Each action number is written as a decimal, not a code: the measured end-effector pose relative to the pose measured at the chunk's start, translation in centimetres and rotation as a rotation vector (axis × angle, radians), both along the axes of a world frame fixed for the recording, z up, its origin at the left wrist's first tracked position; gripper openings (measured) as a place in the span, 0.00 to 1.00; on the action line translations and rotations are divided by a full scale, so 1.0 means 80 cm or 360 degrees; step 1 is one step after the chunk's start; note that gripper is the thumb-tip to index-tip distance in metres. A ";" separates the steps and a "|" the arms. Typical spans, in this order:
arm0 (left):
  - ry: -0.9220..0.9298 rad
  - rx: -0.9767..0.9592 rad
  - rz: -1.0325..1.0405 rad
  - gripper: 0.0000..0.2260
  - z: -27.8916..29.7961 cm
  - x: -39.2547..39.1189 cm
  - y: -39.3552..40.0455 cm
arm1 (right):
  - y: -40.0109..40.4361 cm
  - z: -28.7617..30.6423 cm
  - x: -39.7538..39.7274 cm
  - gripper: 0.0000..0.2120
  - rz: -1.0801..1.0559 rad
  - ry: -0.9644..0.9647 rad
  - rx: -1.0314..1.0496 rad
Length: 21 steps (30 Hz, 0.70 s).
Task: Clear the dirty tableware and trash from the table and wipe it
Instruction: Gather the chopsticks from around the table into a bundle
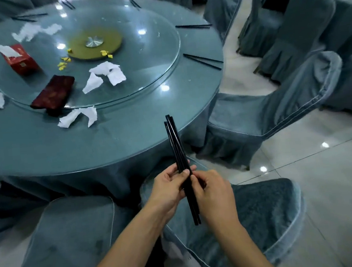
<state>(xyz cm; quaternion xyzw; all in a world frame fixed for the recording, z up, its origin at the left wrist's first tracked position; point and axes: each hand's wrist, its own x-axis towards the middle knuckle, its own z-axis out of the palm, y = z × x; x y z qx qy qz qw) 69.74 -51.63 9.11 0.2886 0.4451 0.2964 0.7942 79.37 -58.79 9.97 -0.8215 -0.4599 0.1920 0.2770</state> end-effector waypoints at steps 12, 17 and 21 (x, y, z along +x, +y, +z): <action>0.0084 0.0003 -0.0082 0.09 0.022 0.177 -0.241 | -0.242 0.027 0.167 0.08 -0.0013 -0.0045 0.0158; 0.0108 -0.0023 -0.0050 0.08 0.031 0.237 -0.267 | -0.269 0.015 0.219 0.09 0.0022 -0.0309 0.0228; 0.0145 0.0006 -0.0075 0.10 0.029 0.287 -0.261 | -0.276 0.007 0.275 0.15 0.0062 -0.0016 0.0218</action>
